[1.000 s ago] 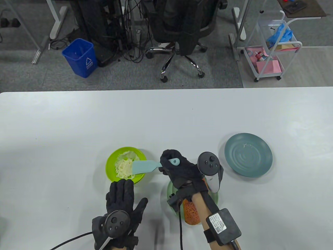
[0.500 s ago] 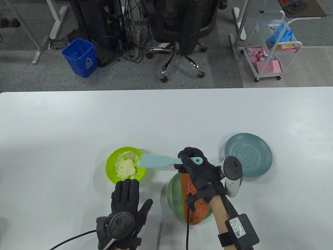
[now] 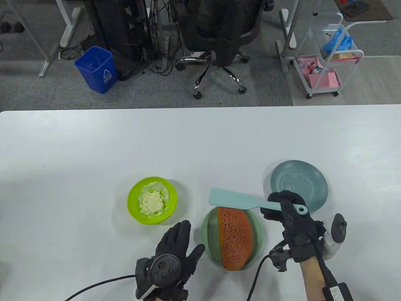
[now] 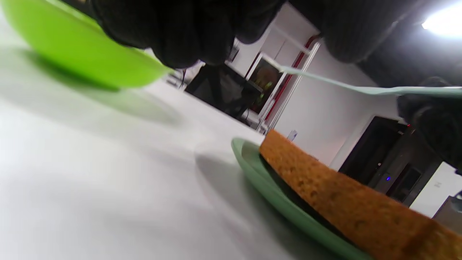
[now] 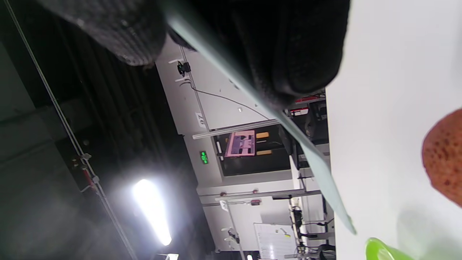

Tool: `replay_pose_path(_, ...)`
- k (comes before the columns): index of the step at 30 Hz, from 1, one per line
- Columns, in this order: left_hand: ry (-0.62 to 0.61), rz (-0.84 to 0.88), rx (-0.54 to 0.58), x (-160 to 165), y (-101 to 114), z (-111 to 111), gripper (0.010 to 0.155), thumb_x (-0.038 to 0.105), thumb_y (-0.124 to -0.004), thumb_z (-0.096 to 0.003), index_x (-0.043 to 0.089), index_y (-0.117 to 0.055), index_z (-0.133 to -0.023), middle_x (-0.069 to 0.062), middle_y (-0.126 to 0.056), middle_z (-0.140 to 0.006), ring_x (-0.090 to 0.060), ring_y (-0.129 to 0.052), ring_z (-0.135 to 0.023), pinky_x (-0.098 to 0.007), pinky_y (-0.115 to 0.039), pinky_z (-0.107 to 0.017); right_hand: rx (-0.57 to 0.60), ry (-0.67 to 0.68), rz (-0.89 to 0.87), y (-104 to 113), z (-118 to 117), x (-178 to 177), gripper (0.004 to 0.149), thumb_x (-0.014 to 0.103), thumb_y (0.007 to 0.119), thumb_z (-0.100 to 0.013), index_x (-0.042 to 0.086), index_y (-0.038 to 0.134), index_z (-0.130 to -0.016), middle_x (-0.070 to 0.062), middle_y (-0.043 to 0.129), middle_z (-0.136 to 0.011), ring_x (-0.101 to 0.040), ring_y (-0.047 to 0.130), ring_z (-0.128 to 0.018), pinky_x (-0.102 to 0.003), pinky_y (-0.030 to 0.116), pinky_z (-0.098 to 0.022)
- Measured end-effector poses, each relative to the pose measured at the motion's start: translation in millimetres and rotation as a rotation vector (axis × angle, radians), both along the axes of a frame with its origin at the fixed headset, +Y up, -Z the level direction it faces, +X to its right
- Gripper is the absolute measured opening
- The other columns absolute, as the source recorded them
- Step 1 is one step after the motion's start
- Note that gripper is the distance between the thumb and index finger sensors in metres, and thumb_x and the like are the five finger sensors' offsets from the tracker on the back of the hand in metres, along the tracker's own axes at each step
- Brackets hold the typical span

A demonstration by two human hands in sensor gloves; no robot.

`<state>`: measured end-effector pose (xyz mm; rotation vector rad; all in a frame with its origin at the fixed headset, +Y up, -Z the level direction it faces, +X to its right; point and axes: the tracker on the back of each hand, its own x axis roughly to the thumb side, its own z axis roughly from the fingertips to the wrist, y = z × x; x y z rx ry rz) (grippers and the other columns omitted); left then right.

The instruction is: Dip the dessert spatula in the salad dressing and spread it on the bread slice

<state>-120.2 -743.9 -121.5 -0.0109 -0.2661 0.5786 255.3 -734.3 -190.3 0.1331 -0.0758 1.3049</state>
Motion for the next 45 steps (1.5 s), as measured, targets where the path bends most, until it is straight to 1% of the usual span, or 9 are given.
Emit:
replay_pose_path(3, 0.005, -0.013, -0.071, 7.0, -7.3, -8.6, 0.08, 0.057, -0.073, -0.0606, 0.004, -0.054, -0.117, -0.027, -0.07, -0.107, -0.045, -0.09, -0.083, -0.057, -0.077, -0.062, 0.011, -0.008, -0.043, -8.1, 1.0, 13.8, 0.049, 0.048, 0.077, -0.059, 0.023, 0.062, -0.097, -0.016, 0.071, -0.096, -0.043, 0.096, -0.072, -0.045, 0.086, -0.053)
replay_pose_path(7, 0.022, -0.045, -0.175, 16.9, -15.5, -21.6, 0.079, 0.057, -0.075, -0.0598, 0.003, -0.057, -0.115, -0.021, -0.081, -0.097, -0.033, -0.101, -0.066, -0.046, -0.088, -0.05, -0.004, -0.02, -0.076, -19.1, -1.2, 23.8, 0.049, 0.049, 0.074, -0.058, 0.021, 0.062, -0.097, -0.018, 0.072, -0.094, -0.044, 0.097, -0.069, -0.045, 0.086, -0.05)
replay_pose_path(11, 0.067, -0.027, -0.248, 24.3, -19.3, -30.8, 0.079, 0.055, -0.078, -0.059, 0.0, -0.06, -0.113, -0.018, -0.089, -0.088, -0.025, -0.106, -0.051, -0.039, -0.093, -0.039, -0.034, -0.026, -0.08, -27.2, -3.7, 24.1, 0.048, 0.048, 0.074, -0.059, 0.02, 0.061, -0.097, -0.019, 0.072, -0.093, -0.044, 0.097, -0.067, -0.045, 0.086, -0.049)
replay_pose_path(15, 0.096, -0.1, -0.288, 29.7, -22.1, -36.8, 0.074, 0.053, -0.08, -0.0585, 0.002, -0.065, -0.11, -0.014, -0.093, -0.082, -0.017, -0.108, -0.04, -0.031, -0.095, -0.03, -0.057, -0.041, -0.033, -30.8, -6.3, 21.9, 0.047, 0.047, 0.074, -0.06, 0.019, 0.063, -0.096, -0.02, 0.073, -0.091, -0.044, 0.098, -0.065, -0.045, 0.086, -0.047)
replay_pose_path(22, 0.145, -0.102, -0.276, 32.9, -29.1, -39.8, 0.068, 0.05, -0.082, -0.0576, 0.003, -0.072, -0.105, -0.008, -0.099, -0.07, -0.012, -0.109, -0.031, -0.028, -0.096, -0.023, -0.064, -0.054, -0.011, -34.1, -5.7, 23.7, 0.046, 0.047, 0.073, -0.06, 0.02, 0.063, -0.095, -0.019, 0.074, -0.089, -0.044, 0.098, -0.063, -0.046, 0.085, -0.046)
replay_pose_path(24, 0.157, -0.106, -0.273, 33.7, -29.3, -40.0, 0.067, 0.05, -0.082, -0.0577, 0.002, -0.074, -0.104, -0.007, -0.1, -0.068, -0.011, -0.109, -0.03, -0.027, -0.096, -0.023, -0.072, -0.06, -0.01, -36.0, -5.3, 25.7, 0.047, 0.049, 0.07, -0.059, 0.02, 0.063, -0.095, -0.019, 0.074, -0.089, -0.044, 0.097, -0.063, -0.046, 0.084, -0.046)
replay_pose_path(31, 0.202, -0.168, -0.192, 37.3, -31.7, -39.6, 0.061, 0.047, -0.085, -0.0565, 0.004, -0.08, -0.099, -0.001, -0.101, -0.059, -0.008, -0.11, -0.025, -0.026, -0.097, -0.02, -0.098, -0.061, -0.008, -41.0, -4.8, 29.0, 0.05, 0.052, 0.067, -0.058, 0.019, 0.06, -0.096, -0.019, 0.074, -0.089, -0.044, 0.097, -0.063, -0.046, 0.084, -0.046)
replay_pose_path(38, 0.195, -0.164, -0.199, 38.0, -32.2, -39.8, 0.058, 0.045, -0.084, -0.057, 0.004, -0.081, -0.098, 0.001, -0.102, -0.056, -0.006, -0.109, -0.021, -0.025, -0.097, -0.018, -0.146, -0.061, 0.012, -46.4, -7.3, 26.4, 0.05, 0.05, 0.068, -0.058, 0.018, 0.06, -0.096, -0.02, 0.074, -0.09, -0.045, 0.097, -0.063, -0.046, 0.085, -0.046)
replay_pose_path(45, 0.19, -0.161, -0.203, 38.2, -32.2, -40.4, 0.058, 0.044, -0.084, -0.0572, 0.003, -0.08, -0.098, 0.001, -0.102, -0.056, -0.007, -0.109, -0.022, -0.025, -0.097, -0.019, -0.163, -0.076, 0.026, -47.7, -7.3, 26.2, 0.05, 0.05, 0.07, -0.058, 0.018, 0.061, -0.096, -0.02, 0.074, -0.09, -0.045, 0.098, -0.063, -0.046, 0.086, -0.046)
